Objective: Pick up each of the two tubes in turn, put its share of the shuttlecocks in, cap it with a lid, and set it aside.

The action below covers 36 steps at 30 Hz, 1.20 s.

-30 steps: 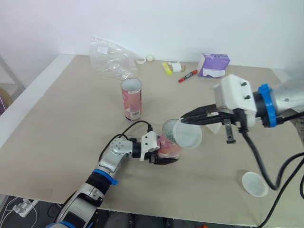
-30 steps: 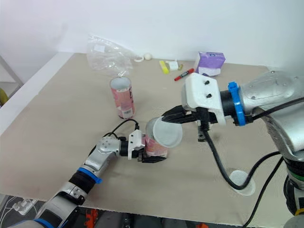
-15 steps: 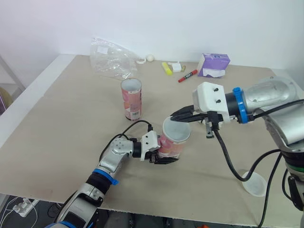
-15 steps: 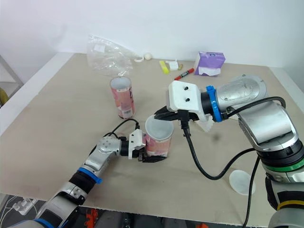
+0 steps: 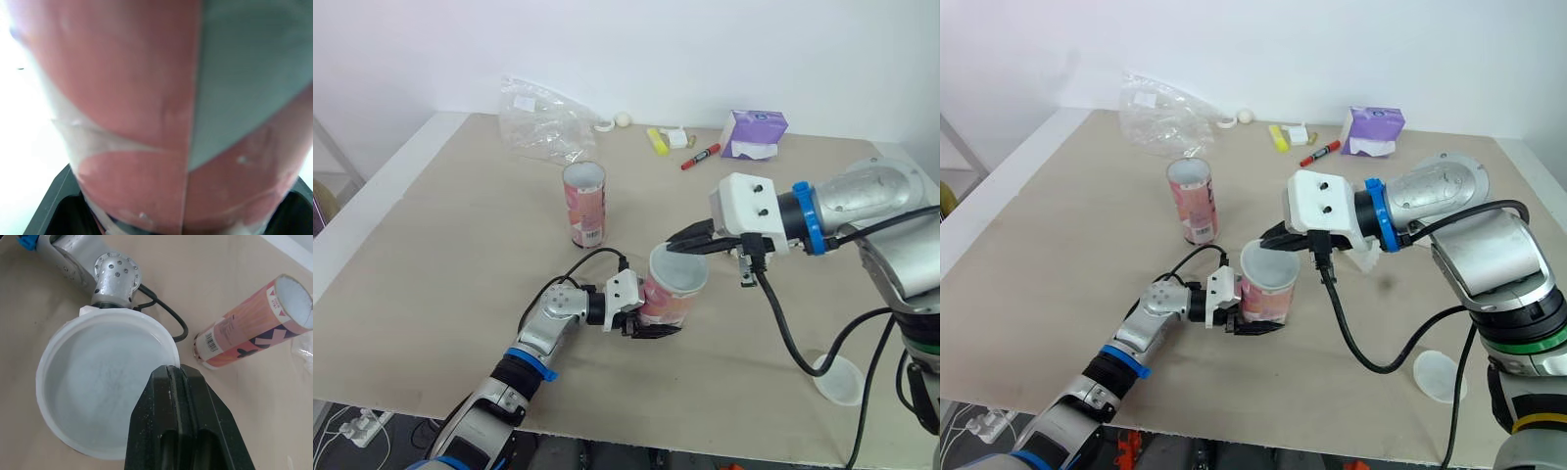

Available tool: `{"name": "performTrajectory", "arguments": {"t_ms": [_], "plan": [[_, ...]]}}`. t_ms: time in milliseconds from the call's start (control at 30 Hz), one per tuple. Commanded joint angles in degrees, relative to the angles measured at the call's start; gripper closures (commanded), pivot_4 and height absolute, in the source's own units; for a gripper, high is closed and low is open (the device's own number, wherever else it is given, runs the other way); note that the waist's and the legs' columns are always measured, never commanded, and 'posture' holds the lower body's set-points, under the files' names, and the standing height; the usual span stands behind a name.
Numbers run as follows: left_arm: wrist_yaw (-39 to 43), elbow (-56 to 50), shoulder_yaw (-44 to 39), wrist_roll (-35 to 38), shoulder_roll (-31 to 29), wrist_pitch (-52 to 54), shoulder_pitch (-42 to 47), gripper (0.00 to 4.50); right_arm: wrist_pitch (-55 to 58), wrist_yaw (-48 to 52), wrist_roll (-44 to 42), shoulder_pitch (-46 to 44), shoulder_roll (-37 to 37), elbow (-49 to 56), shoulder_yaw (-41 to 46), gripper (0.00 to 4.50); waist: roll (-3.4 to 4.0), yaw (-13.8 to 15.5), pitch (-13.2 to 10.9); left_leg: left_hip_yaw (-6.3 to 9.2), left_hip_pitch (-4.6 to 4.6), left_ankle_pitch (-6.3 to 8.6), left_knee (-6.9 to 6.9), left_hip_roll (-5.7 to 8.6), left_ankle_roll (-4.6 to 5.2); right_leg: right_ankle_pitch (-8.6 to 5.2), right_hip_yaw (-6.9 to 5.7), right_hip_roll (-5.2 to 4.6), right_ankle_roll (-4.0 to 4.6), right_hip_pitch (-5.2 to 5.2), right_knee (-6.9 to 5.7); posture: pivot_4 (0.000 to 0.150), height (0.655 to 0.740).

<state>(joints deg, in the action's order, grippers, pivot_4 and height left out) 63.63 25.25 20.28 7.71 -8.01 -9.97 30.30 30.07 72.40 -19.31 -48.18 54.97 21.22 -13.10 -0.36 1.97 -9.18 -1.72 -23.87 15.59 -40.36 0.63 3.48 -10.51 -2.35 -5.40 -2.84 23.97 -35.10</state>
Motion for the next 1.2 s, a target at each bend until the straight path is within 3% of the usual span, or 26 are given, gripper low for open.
{"name": "performTrajectory", "arguments": {"t_ms": [33, 333, 433, 600, 867, 967, 1133, 1200], "plan": [[-0.8, 1.0, 0.7, -1.4, -0.1, 1.5, -0.8, 1.48, -1.0, 1.8, 0.7, -0.7, 1.2, 0.7, 1.0, 4.48, 0.00, 0.0, 0.0, 0.00, 0.00, 0.00, 0.00, 0.00, 0.00, 0.00, 0.00, 0.00, 0.00, 0.00, 0.00, 0.150, 0.7400], [-0.8, 1.4, 0.7, -1.6, 0.0, 1.6, -0.4, 1.48, -0.3, 2.4, 1.0, -1.0, 0.3, 0.4, 0.7, 4.48, 0.00, 0.0, 0.0, 0.00, 0.00, 0.00, 0.00, 0.00, 0.00, 0.00, 0.00, 0.00, 0.00, 0.00, 0.00, 0.150, 0.7400], [-0.8, 1.5, 0.6, -1.6, 0.0, 1.7, -0.3, 1.48, 0.0, 1.8, 1.0, -1.4, -0.4, 0.2, 1.0, 3.49, 0.00, 0.0, 0.0, 0.00, 0.00, 0.00, 0.00, 0.00, 0.00, -0.02, 0.00, -0.01, 0.04, 0.00, 0.00, 0.150, 0.7400], [-0.8, 1.7, 0.6, -1.6, 0.0, 1.7, -0.2, 1.48, -0.1, 0.4, 1.1, -2.0, -1.5, -0.1, 2.3, 1.12, 0.00, 0.0, 0.0, 0.00, 0.00, 0.00, 0.00, -0.01, 0.00, -0.01, 0.00, 0.01, 0.05, 0.01, 0.00, 0.150, 0.7400], [-0.7, 1.9, 0.6, -1.6, 0.0, 1.8, -0.1, 1.48, 12.7, -2.7, -9.7, -4.1, -1.8, -0.5, 11.7, 1.12, 0.00, 0.0, 0.0, 0.01, -0.01, -0.01, 0.00, 0.00, -0.01, 0.01, -0.01, -0.04, 0.08, 0.01, 0.00, 0.150, 0.7400], [-0.7, 2.1, 0.4, -1.5, 0.0, 1.8, 0.1, 1.48, 17.1, -2.1, -13.9, -1.1, -0.1, 1.7, 13.6, 2.01, 0.00, 0.0, 0.0, 0.02, -0.01, -0.01, 0.00, -0.01, -0.01, 0.01, -0.02, -0.14, 0.10, 0.01, 0.00, 0.150, 0.7400], [-0.8, 2.1, 0.5, -1.5, 0.3, 1.8, 0.1, 1.48, 18.1, -6.3, -13.7, 4.5, -1.1, 5.6, 11.4, 4.25, 0.03, 0.0, 0.0, 0.00, -0.01, -0.01, 0.00, -0.01, 0.00, 0.02, -0.01, -0.29, 0.11, 0.02, 0.00, 0.150, 0.7400], [-0.8, 2.0, 0.6, -1.5, 0.4, 1.8, 0.0, 1.48, 18.6, -7.9, -13.1, 5.1, -1.9, 6.2, 9.8, 4.46, 0.03, 0.0, 0.0, 0.00, -0.02, -0.04, 0.00, -0.02, 0.04, 0.05, -0.01, -0.18, 0.11, 0.04, -0.02, 0.150, 0.7400]]}}
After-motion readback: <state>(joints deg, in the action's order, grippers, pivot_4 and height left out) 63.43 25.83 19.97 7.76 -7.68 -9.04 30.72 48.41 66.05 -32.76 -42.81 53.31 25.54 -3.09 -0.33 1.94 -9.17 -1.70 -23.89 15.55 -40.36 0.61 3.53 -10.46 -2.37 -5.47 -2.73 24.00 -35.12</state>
